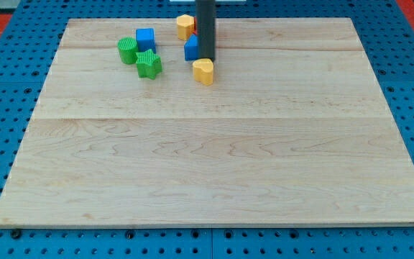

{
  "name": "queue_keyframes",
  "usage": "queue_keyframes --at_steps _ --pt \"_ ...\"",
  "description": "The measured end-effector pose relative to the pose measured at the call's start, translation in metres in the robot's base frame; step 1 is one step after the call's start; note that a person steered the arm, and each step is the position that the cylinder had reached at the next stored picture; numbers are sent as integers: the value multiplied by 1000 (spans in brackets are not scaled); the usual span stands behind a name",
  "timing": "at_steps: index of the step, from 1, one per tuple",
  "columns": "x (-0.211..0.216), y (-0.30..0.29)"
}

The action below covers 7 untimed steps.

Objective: Make a group of green and blue blocks to the left of the yellow heart

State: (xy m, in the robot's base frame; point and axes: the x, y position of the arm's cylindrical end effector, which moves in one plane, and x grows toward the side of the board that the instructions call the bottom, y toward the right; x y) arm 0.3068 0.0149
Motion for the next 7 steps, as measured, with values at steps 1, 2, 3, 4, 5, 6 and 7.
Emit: queue_keyframes --at_steps 1,2,3,4,5,6,7 --pt "0 42" --pt "-6 22" --pt "-21 16" --pt "-34 -28" --pt "-30 -86" --pt "-26 -131" --pt "-20 -114"
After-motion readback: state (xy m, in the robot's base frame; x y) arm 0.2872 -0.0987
